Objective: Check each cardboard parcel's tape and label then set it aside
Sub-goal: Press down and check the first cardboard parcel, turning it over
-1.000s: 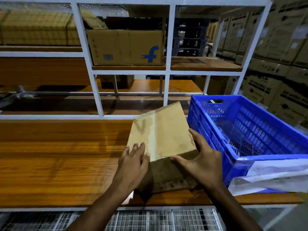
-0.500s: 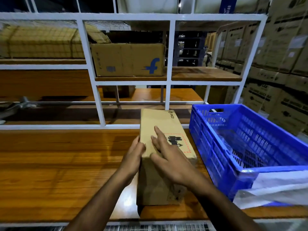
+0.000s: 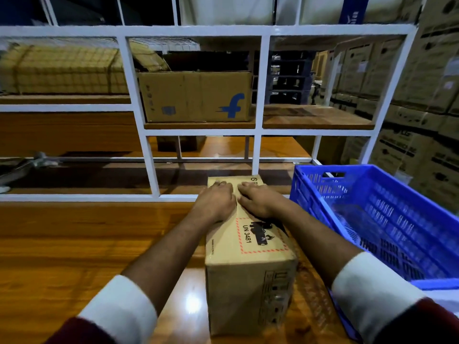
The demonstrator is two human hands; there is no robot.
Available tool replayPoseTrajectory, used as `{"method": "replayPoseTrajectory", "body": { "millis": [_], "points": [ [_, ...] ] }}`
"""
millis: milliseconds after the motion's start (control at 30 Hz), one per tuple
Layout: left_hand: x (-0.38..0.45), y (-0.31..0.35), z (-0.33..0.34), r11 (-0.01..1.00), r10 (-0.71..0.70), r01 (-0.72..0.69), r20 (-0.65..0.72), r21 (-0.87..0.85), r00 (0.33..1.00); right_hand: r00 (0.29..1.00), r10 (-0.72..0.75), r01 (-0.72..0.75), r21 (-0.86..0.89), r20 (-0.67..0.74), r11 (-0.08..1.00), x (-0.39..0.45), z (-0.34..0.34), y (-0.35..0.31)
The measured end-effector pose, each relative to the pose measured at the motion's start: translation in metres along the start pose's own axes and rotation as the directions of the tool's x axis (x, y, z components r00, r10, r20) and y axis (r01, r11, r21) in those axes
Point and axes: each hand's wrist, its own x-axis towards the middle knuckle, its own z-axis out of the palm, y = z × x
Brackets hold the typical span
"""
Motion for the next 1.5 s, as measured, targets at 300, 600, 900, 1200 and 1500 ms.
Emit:
{"method": "replayPoseTrajectory", "body": {
  "millis": [300,600,900,1200,1500],
  "points": [
    [0.029,-0.006,0.006,0.998,0.063,-0.063,0.034,0.003,0.997,0.996,-0.038,0.036,-0.022,-0.079,0.999,0.035,0.013,0.007],
    [0.002,-0.014,-0.005,1.0,0.026,-0.025,0.042,-0.018,0.999,0.999,0.033,-0.029,-0.101,0.038,0.994,0.018,-0.007,0.026],
    [-0.011,-0.013,-0.002,0.998,0.042,-0.04,0.051,-0.047,0.998,1.0,0.028,-0.028,-0.069,0.0,0.997,0.0,-0.002,0.022],
    [-0.038,0.001,0.001,0.991,0.135,-0.134,0.071,-0.018,0.988,0.994,-0.102,0.098,-0.081,-0.045,0.992,-0.026,0.008,-0.006],
    [-0.063,-0.002,-0.007,0.997,0.074,-0.073,0.062,-0.022,0.995,1.0,-0.026,0.026,-0.055,-0.005,0.998,-0.048,0.003,0.001]
  ]
}}
